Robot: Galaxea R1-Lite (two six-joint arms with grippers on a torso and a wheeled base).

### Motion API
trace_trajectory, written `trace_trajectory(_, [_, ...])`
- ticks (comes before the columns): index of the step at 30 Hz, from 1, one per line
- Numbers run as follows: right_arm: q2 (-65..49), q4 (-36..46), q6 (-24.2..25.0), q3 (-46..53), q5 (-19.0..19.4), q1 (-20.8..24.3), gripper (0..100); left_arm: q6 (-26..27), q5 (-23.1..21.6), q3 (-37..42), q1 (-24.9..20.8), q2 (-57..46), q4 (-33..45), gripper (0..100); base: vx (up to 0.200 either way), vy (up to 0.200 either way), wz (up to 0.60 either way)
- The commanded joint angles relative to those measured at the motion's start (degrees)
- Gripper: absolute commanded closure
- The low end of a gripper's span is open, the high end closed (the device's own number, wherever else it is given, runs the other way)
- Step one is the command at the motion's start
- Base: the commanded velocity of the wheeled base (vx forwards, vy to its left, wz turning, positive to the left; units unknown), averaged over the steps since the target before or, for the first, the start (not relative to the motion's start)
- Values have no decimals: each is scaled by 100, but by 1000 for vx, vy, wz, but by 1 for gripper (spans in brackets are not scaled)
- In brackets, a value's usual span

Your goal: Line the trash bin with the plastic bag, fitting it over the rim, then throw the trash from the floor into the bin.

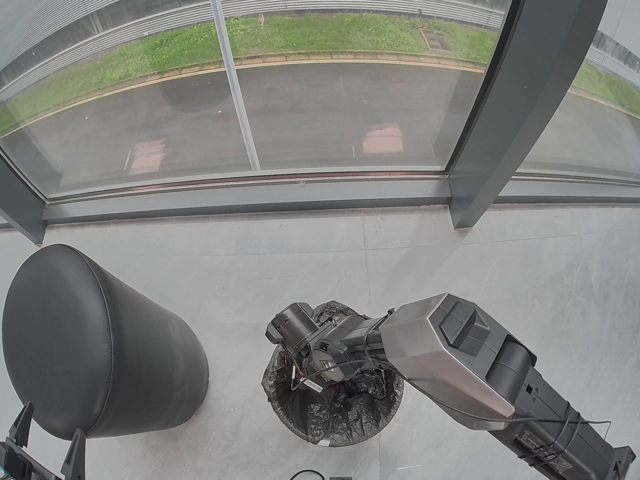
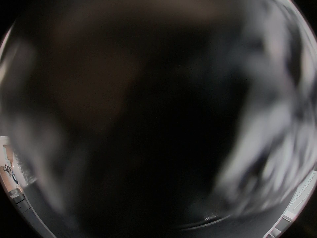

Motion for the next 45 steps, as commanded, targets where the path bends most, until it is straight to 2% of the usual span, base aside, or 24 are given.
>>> trace_trajectory(1, [203,-201,-113,1,6,-55,100,-2,-4,101,1,-84,-5,0,0,0,0])
trace_trajectory(17, [476,-667,-174,1,-20,-266,100,-2,5,101,-8,-84,-5,0,0,0,0])
trace_trajectory(32, [766,-931,-289,1,-29,-274,100,-2,-4,101,1,-84,4,0,0,0,0])
trace_trajectory(40, [573,-904,-332,1,-47,-230,100,-2,5,101,1,-84,-5,0,0,0,0])
trace_trajectory(45, [318,-764,-359,1,-223,-169,100,-2,-4,101,-8,-84,4,0,0,0,0])
